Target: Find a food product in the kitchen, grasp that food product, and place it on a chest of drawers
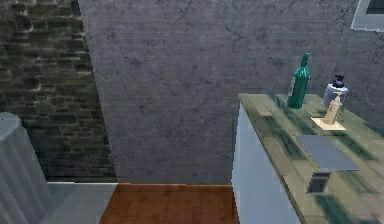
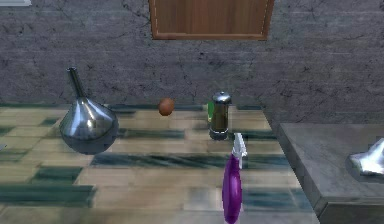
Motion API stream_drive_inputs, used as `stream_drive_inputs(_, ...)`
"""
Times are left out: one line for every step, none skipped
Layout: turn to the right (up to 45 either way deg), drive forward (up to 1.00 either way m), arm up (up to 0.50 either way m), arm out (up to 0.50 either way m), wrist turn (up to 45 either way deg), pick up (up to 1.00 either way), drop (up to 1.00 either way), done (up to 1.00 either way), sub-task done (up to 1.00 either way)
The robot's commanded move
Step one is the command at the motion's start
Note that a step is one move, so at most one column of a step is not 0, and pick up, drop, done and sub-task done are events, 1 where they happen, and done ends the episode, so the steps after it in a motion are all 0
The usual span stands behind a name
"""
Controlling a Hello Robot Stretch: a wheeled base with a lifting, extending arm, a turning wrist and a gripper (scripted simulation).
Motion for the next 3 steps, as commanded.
stream_drive_inputs(0.0, 0.00, 0.38, 0.00, 0.0, 0.00, 0.00, 0.00, 0.00)
stream_drive_inputs(0.0, 0.00, 0.00, 0.46, 0.0, 0.00, 0.00, 0.00, 0.00)
stream_drive_inputs(0.0, 0.00, 0.00, 0.00, 45.0, 0.00, 0.00, 0.00, 0.00)
